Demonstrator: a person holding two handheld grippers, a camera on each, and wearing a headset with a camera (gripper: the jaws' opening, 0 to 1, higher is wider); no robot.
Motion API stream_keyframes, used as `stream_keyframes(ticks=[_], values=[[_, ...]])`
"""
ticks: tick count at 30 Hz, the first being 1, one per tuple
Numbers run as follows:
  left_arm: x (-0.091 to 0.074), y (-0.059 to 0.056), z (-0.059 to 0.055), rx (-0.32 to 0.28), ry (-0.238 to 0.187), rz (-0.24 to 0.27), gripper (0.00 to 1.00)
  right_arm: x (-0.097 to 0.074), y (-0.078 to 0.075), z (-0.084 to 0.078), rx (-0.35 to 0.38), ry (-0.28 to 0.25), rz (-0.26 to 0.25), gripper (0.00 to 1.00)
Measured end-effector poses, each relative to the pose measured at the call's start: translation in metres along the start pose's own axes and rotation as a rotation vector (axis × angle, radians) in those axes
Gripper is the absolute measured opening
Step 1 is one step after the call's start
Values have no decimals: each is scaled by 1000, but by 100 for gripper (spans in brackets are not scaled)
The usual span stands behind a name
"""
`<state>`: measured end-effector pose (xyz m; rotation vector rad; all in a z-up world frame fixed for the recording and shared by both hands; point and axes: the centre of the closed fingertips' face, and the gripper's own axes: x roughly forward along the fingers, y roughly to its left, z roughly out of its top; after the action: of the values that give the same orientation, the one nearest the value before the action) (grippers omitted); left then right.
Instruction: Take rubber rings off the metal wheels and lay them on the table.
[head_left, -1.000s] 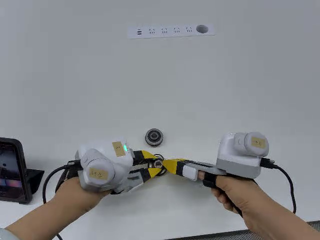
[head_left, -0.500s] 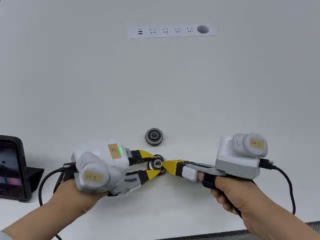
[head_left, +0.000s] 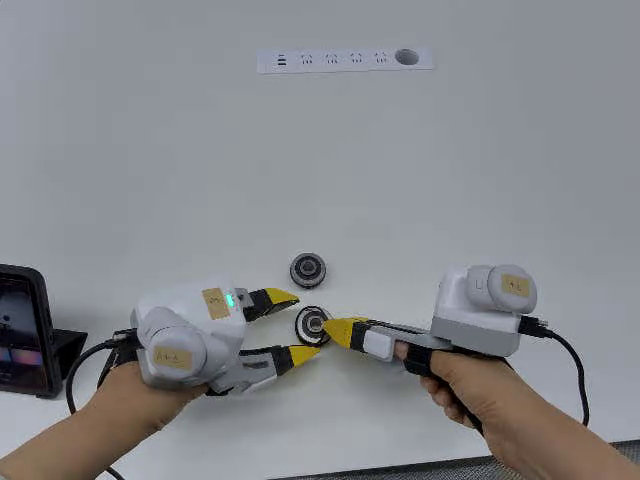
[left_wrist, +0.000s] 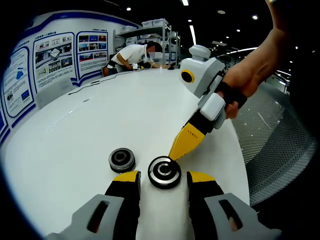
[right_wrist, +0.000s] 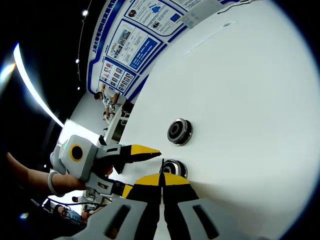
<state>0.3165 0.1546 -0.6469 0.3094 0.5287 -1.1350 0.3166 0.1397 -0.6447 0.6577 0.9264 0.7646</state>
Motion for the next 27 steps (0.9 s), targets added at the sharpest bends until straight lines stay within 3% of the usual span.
stream_keyframes(ticks=[16,22,27], values=[[-9,6,-7,-43,-16,36,53,-8,13,-1,9,-12,41,2],[-12,7,-11,-64,-17,50,62,-19,11,6,22,-40,40,2],[-15,7,-13,-72,-20,56,63,-29,3,14,29,-68,23,2]])
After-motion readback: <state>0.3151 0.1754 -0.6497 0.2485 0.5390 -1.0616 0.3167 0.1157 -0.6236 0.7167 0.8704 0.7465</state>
